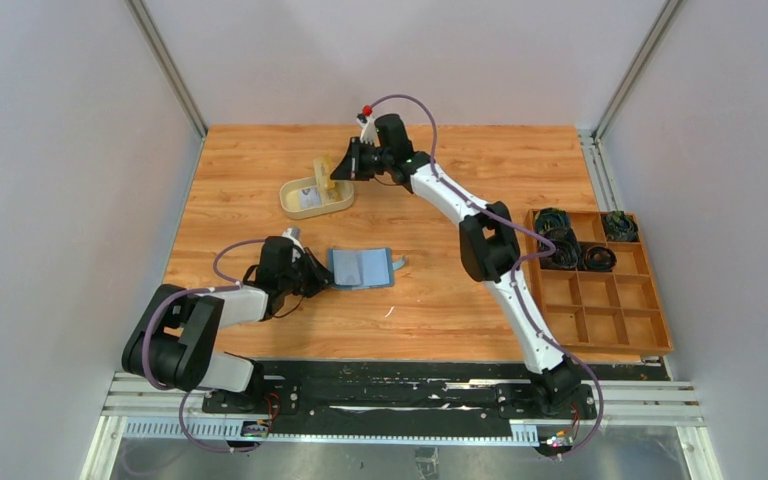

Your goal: Take the credit cards out of the card holder

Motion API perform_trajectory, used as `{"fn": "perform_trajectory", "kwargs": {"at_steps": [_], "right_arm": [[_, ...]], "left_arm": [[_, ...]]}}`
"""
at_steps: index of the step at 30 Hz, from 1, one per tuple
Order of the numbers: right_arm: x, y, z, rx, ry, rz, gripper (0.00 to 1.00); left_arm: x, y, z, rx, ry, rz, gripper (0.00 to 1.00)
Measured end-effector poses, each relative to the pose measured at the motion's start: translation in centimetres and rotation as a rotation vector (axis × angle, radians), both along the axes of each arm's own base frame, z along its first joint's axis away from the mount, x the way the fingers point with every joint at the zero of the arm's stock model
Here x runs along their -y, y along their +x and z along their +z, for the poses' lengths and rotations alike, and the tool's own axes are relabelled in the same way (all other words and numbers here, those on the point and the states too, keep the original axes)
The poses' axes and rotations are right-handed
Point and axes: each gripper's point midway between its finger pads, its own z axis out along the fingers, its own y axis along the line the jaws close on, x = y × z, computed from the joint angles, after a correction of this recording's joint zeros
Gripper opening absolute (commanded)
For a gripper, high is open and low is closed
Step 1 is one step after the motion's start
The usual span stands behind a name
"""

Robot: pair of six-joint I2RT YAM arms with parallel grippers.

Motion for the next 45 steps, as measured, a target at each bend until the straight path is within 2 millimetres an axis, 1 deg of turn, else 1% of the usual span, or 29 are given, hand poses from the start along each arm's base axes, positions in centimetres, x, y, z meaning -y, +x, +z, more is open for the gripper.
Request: {"fn": "perform_trajectory", "kwargs": {"at_steps": [2,6,14,21,25,29,37,45], "right_arm": [[-0.7,0.0,-1.1,-0.013,-0.006,-0.002,0.00],[-1.1,-0.3,-3.4,-0.053,-0.038,-0.017,0.00],[-0.7,0.2,-4.3,-0.048,-0.068,-0.051,0.00],[0.0,-0.4,-7.5,-0.090,-0.116,-0.057,0.00],[0.1,-0.4,-7.6,-0.081,-0.111,-0.057,0.00],[0.6,-0.6,-7.7,-0.081,-0.115,-0.061,0.00],[2.6,-1.2,-8.0,-0.098,-0.140,-0.070,0.00],[3.8,-0.7,-7.4,-0.087,-0.152,-0.082,0.00]], "left_arm": [[0.0,0.0,0.0,0.000,0.000,-0.003,0.00],[0.0,0.0,0.0,0.000,0.000,-0.005,0.00],[0.1,0.1,-0.1,-0.001,0.000,-0.015,0.00],[0.1,0.0,-0.2,-0.002,0.003,-0.022,0.00],[0.2,0.1,-0.1,0.000,0.003,-0.027,0.00],[0.2,0.1,-0.1,-0.002,0.001,-0.032,0.00],[0.4,0.3,-0.1,-0.006,-0.004,-0.039,0.00],[0.4,0.3,-0.1,-0.007,-0.005,-0.041,0.00]]}}
